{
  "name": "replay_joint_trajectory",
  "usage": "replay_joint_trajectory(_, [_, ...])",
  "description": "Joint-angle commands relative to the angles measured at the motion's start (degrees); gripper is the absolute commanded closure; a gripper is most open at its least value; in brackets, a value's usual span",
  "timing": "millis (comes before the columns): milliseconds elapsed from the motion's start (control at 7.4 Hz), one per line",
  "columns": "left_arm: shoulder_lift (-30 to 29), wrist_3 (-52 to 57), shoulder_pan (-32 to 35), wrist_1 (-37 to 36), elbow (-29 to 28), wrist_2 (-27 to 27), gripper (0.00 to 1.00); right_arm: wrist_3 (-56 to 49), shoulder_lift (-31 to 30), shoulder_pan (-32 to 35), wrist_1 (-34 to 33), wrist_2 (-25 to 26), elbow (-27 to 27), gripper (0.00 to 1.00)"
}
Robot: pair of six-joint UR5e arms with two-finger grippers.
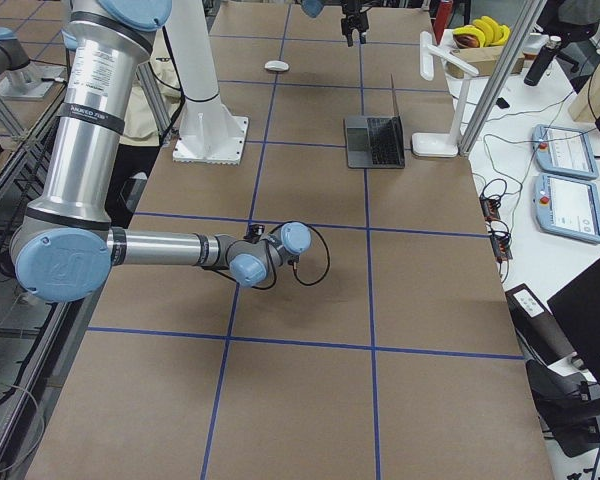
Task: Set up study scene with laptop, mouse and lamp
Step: 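Lower the right gripper and grasp the black mouse pad's edge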
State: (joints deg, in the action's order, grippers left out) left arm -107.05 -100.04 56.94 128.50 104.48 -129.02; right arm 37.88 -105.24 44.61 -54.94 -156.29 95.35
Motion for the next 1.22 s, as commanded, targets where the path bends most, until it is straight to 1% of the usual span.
replay_joint_trajectory(0, [0.0, -0.1, 0.0, 0.0, 0.3, 0.0, 0.00, 0.0, -0.1, -0.6, 0.0, 0.5, 0.0, 0.01])
replay_joint_trajectory(676, [0.0, -0.1, 0.0, -0.1, 0.6, -0.1, 0.00, 1.1, 0.3, -1.0, 0.0, 0.5, 0.5, 0.01])
replay_joint_trajectory(811, [0.0, -0.1, 0.0, -0.1, 0.6, -0.1, 0.00, 1.4, 0.2, -1.2, 0.0, 0.5, 0.5, 0.08])
replay_joint_trajectory(1081, [0.0, -0.1, 0.0, -0.1, 0.6, -0.1, 0.00, 1.9, 0.2, -1.3, 0.1, 0.5, 0.5, 0.51])
